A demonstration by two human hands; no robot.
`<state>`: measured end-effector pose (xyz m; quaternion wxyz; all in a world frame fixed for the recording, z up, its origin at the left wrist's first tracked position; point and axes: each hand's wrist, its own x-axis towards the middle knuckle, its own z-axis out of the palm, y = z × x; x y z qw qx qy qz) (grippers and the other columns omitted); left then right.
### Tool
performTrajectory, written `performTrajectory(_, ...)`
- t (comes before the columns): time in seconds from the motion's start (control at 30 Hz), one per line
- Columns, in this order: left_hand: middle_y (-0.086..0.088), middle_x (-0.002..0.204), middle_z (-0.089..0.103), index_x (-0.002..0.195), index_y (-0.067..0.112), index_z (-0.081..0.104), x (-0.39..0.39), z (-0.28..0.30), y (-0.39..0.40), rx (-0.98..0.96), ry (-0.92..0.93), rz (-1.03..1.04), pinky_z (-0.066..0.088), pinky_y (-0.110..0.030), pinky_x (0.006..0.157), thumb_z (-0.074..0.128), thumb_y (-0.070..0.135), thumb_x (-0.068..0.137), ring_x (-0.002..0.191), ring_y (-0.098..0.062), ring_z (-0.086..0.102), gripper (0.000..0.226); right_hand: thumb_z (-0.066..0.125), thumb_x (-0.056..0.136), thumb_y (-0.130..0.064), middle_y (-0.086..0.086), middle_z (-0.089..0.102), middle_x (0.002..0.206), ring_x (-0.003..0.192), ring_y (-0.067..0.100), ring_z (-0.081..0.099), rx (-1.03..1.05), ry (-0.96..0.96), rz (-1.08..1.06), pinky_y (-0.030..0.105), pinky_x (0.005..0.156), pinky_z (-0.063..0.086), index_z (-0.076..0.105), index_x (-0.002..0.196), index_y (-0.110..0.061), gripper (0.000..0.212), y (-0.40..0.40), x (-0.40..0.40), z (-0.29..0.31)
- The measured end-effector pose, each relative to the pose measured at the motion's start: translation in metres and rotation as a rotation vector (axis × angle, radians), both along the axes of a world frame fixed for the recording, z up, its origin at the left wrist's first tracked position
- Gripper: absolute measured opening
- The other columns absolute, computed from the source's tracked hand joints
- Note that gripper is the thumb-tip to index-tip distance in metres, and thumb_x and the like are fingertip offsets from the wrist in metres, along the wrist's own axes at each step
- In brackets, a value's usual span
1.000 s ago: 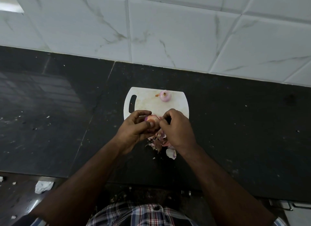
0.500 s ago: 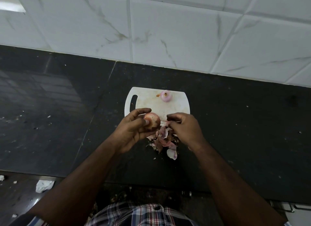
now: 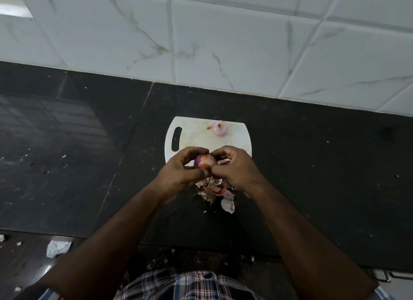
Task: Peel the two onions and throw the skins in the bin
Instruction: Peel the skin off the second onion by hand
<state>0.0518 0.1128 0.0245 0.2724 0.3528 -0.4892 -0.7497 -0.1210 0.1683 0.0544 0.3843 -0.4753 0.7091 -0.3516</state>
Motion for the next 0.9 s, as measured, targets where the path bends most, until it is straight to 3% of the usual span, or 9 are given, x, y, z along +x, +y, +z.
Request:
performTrajectory(0.23,-0.012,0.132,0.061,0.120,0.013,0.064,-0.003,0.001,0.001,-0.003,0.007,0.017,0.053,-0.054,0.098,0.070,-0.003,0.069,0.098,-0.032,0.069,0.053,0.071,0.077,-0.013,-0.011,0.071,0.092,0.087,0.004,0.066,-0.032,0.133,-0.034,0.029,0.077,0.057,0.073,0.098,-0.021,0.023,-0.004,0.001,-0.004)
performTrajectory(0.43,-0.019,0.125,0.062,0.123,0.010,0.061,0.001,0.003,-0.001,0.247,0.167,0.021,0.056,-0.049,0.092,0.057,0.002,0.076,0.108,-0.045,0.066,0.047,0.067,0.075,-0.005,-0.006,0.076,0.087,0.085,0.010,0.072,-0.048,0.108,-0.084,0.042,0.082,0.061,0.076,0.091,-0.021,0.025,-0.003,-0.011,-0.016)
performTrajectory(0.57,-0.020,0.117,0.063,0.131,0.006,0.055,-0.001,0.005,0.002,0.354,0.196,-0.001,0.060,-0.048,0.086,0.051,0.006,0.081,0.108,-0.052,0.065,0.050,0.067,0.076,-0.001,-0.007,0.075,0.084,0.081,0.007,0.070,-0.059,0.156,-0.100,0.029,0.075,0.058,0.076,0.091,-0.019,0.025,-0.001,-0.008,-0.020)
performTrajectory(0.67,-0.020,0.108,0.067,0.135,0.003,0.052,-0.003,0.007,0.006,0.400,0.191,0.009,0.061,-0.045,0.082,0.042,0.007,0.095,0.101,-0.051,0.067,0.041,0.066,0.078,-0.002,-0.005,0.074,0.085,0.079,0.008,0.068,-0.055,0.220,-0.077,0.017,0.067,0.051,0.075,0.093,-0.017,0.023,-0.001,-0.003,-0.020)
performTrajectory(0.77,-0.025,0.117,0.062,0.130,0.005,0.058,-0.004,0.005,0.007,0.430,0.177,0.021,0.062,-0.043,0.080,0.052,0.018,0.086,0.100,-0.049,0.068,0.046,0.064,0.082,-0.001,-0.002,0.075,0.090,0.082,0.011,0.067,-0.073,0.298,-0.022,0.021,0.072,0.051,0.075,0.096,-0.015,0.022,-0.001,0.000,-0.020)
performTrajectory(0.9,-0.026,0.120,0.064,0.126,0.005,0.062,-0.001,0.001,0.003,0.465,0.202,0.021,0.061,-0.045,0.085,0.053,0.014,0.078,0.100,-0.047,0.069,0.049,0.061,0.086,-0.002,0.002,0.075,0.095,0.088,0.014,0.066,-0.064,0.349,0.000,0.024,0.077,0.051,0.073,0.100,-0.013,0.021,-0.004,0.004,-0.018)
